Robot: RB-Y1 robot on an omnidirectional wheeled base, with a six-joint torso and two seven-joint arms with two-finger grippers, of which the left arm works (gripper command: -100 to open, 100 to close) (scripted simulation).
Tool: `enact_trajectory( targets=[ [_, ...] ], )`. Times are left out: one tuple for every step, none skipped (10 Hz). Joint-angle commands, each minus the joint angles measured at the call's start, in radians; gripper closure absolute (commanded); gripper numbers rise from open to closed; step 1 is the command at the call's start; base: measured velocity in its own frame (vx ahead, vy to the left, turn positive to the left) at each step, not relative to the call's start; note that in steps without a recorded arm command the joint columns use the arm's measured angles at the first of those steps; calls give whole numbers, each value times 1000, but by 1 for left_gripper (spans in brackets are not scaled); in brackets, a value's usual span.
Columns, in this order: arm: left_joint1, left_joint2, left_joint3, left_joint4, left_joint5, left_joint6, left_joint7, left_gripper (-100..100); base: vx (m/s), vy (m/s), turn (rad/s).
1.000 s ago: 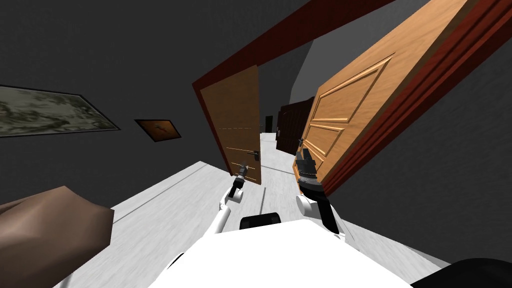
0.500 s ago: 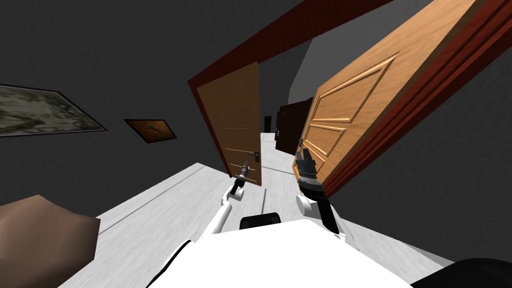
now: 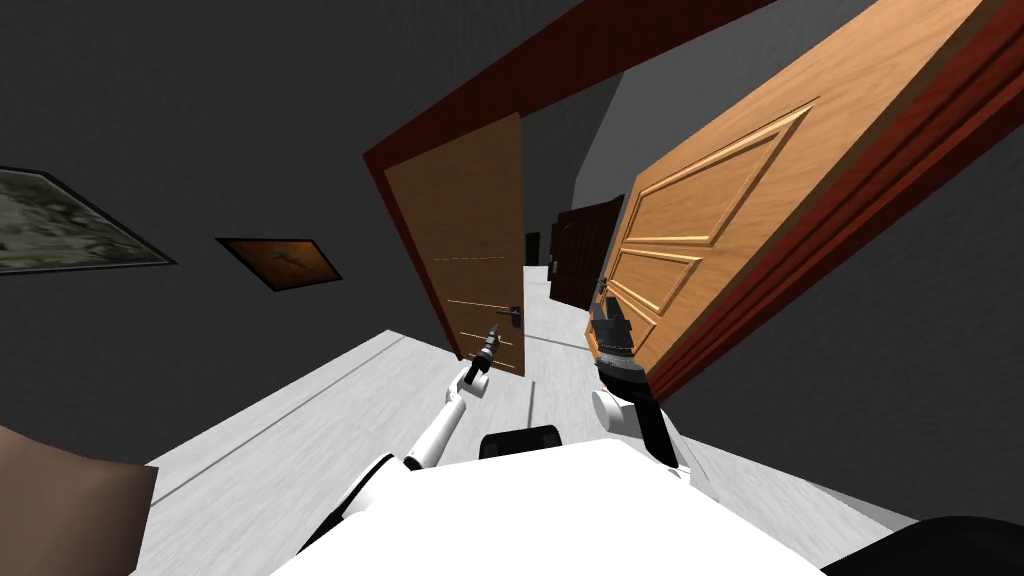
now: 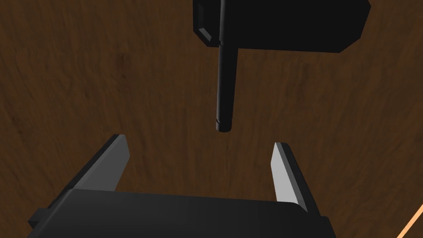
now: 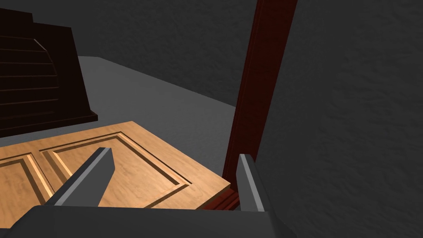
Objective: Push the door open
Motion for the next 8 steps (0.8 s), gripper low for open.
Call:
enact_trajectory(
  targets=[
    [-18,-2,-7,30,0,5,2,-100,75,48,-34],
    [-10,1,-5,17,0,4,2,-100,31,24,-7],
    [-13,-2,0,24,1,3,0,-100,131,-11,-30],
    [-14,-3,2,26,1,3,0,-100,206,-61,-33],
    [-15,-5,5,30,1,2,-2,-100,197,-75,-23],
    [-17,-7,9,34,1,1,-3,-100,182,-86,-30],
    [-19,-9,13,39,1,1,-5,-100,188,-83,-37],
    [-20,-11,17,43,1,0,-6,-100,189,-83,-38]
  ],
)
